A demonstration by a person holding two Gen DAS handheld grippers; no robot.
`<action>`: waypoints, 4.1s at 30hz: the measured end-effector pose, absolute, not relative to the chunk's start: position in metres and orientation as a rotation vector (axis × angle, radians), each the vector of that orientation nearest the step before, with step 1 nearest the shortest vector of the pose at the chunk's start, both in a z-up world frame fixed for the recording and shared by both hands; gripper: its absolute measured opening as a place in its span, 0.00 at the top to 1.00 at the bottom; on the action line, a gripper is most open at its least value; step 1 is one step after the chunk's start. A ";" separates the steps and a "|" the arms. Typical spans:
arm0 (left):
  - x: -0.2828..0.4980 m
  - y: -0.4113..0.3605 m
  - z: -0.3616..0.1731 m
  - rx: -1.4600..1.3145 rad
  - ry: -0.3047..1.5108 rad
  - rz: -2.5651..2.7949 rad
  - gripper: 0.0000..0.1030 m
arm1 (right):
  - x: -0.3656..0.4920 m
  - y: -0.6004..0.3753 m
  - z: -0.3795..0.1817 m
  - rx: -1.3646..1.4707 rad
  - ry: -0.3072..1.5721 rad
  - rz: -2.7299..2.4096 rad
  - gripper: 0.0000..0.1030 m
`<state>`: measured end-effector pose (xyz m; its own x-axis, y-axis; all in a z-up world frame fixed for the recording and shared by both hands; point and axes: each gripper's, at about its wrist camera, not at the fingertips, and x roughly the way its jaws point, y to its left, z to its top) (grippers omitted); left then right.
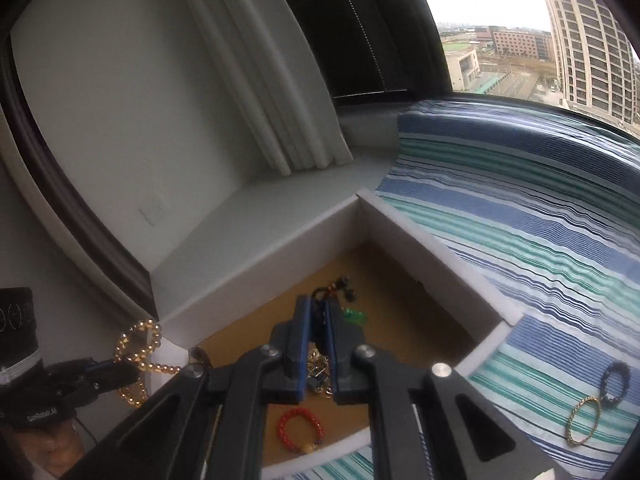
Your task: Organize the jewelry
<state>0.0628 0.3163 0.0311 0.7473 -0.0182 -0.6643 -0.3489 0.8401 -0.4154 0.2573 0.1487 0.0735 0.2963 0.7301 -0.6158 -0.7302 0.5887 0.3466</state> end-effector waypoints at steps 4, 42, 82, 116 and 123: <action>0.069 0.345 -0.010 -0.583 0.769 0.265 0.95 | 0.254 0.199 0.050 -0.090 0.816 0.985 0.92; 0.143 0.018 -0.090 -0.059 1.028 -0.067 0.10 | 0.188 -0.242 -0.131 -0.164 0.800 0.138 0.29; 0.331 -0.051 -0.101 0.014 1.096 -0.014 0.14 | 0.196 -0.302 -0.157 -0.022 0.872 0.046 0.24; 0.259 0.033 -0.121 -0.209 1.079 -0.031 0.97 | 0.195 -0.302 -0.157 -0.024 0.871 0.044 0.24; 0.206 0.064 -0.116 -0.231 1.061 -0.036 0.97 | 0.214 -0.300 -0.144 0.019 0.975 0.125 0.24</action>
<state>0.2059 0.0643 -0.1159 0.4900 -0.1404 -0.8603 -0.0819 0.9752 -0.2058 0.2140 -0.2999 -0.1441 0.5544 0.1141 -0.8244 -0.0971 0.9927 0.0722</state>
